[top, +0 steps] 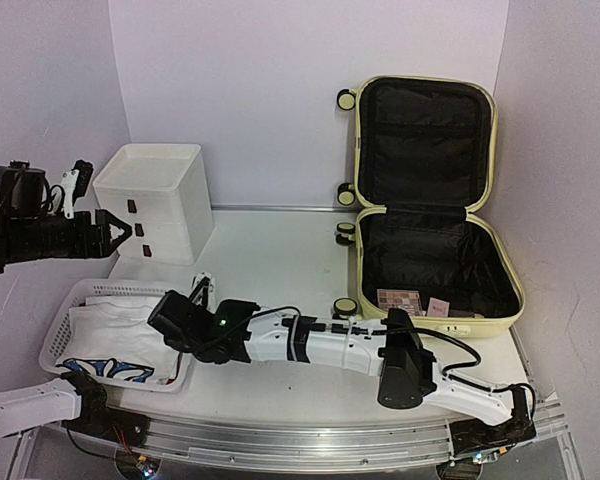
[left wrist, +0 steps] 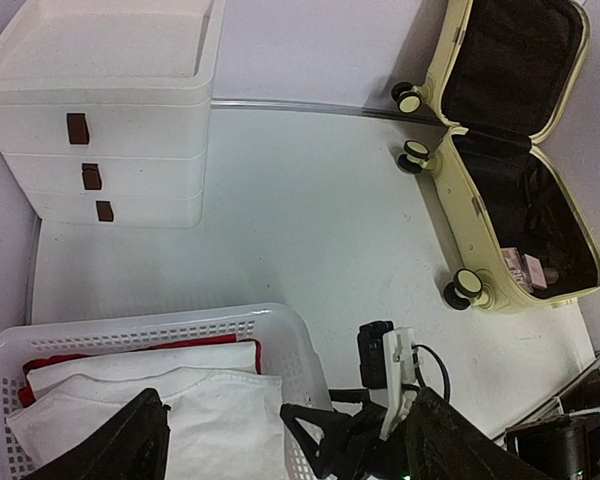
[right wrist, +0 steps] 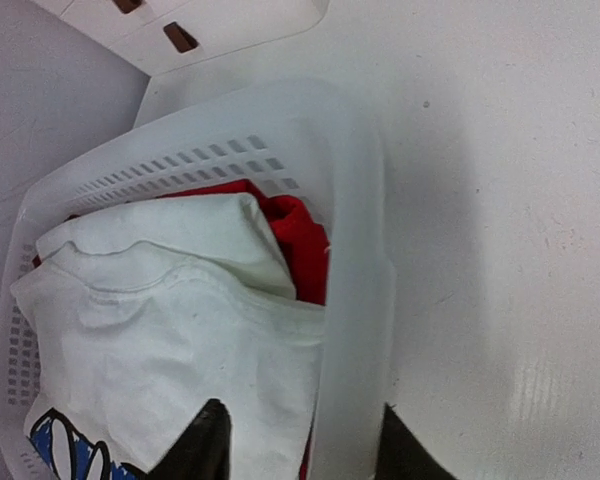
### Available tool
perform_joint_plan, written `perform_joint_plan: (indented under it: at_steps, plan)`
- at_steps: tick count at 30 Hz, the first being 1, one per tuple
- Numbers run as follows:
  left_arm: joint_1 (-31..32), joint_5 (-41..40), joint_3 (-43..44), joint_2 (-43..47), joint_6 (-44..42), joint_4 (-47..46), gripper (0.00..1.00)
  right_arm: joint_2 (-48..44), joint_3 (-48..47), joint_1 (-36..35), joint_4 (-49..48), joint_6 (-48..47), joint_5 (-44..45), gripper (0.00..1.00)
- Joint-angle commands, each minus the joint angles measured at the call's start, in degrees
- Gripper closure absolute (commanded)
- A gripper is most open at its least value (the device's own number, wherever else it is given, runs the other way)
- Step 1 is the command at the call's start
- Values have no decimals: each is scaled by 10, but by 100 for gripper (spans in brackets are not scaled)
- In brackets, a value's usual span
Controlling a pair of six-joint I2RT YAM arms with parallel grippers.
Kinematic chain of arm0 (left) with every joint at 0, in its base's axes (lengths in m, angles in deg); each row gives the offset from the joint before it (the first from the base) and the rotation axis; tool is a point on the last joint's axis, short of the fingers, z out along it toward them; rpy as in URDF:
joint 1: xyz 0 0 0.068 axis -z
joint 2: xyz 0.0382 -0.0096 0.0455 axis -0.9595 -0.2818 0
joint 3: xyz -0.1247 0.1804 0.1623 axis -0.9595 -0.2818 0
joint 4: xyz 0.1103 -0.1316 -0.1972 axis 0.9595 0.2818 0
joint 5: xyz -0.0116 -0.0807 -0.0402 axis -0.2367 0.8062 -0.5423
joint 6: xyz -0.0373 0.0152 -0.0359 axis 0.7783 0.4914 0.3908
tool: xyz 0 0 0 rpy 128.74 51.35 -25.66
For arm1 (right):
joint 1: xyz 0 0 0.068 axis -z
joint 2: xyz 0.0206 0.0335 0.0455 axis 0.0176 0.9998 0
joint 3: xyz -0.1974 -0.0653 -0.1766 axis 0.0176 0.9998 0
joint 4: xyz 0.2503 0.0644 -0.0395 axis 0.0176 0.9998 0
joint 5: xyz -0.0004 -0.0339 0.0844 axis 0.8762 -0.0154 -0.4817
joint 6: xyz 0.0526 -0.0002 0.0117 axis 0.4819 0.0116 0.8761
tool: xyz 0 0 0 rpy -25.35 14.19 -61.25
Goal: Open, take out, and arrange the luggage
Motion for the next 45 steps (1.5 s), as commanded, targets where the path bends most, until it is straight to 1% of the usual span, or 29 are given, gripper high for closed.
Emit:
perform_joint_plan:
  at_steps: [1,3,5,8,9,12,15,16,19,20,23,24,26,27,30,33,37,39,41,45]
  plan:
    - [-2,-12,11,-19,-6,-15,17,-47,14,-15,-69,-74,-6,43]
    - [-2,-32,24,-39,-15,-16,16,-87,52,-13,-80,-136,-11,30]
    - [-2,-48,43,-76,-26,-18,12,-141,110,-9,-82,-213,-16,19]
    - [-2,-59,88,-146,-53,-19,8,-248,242,6,-90,-326,-26,6]
    - [-3,-65,114,-174,-63,-19,6,-285,292,12,-94,-355,-34,3]
    - [-10,-63,192,-273,-92,-18,4,-389,429,28,-96,-441,-65,2]
    - [-23,-63,284,-379,-111,-17,6,-484,550,37,-89,-472,-56,2]
    - [-30,-61,314,-411,-117,-17,8,-515,594,43,-80,-468,-55,2]
    - [-55,-50,409,-505,-119,-17,13,-606,682,65,-58,-440,-57,2]
    - [-60,-55,438,-534,-123,-18,13,-632,704,73,-51,-433,-64,2]
    - [-70,-90,531,-624,-136,-3,15,-710,762,82,-27,-413,-36,2]
    - [-72,-102,551,-646,-138,-3,15,-733,779,83,-23,-408,-27,2]
    - [-80,-101,587,-696,-137,-1,17,-784,810,85,-14,-394,-10,2]
    - [-83,-102,605,-713,-135,-2,19,-804,824,86,-10,-389,-4,2]
    - [-87,-107,638,-755,-138,1,29,-853,854,87,1,-377,18,2]
    - [-87,-95,652,-774,-134,3,49,-885,873,88,13,-365,40,2]
    - [-88,-69,655,-785,-112,2,64,-905,888,89,21,-356,60,2]
    - [-87,-44,656,-786,-91,1,76,-908,889,89,22,-355,63,2]
    - [-77,-36,663,-786,-73,-1,80,-908,888,89,23,-355,62,2]
    - [-41,-63,699,-805,-59,-3,83,-900,886,89,24,-353,61,2]
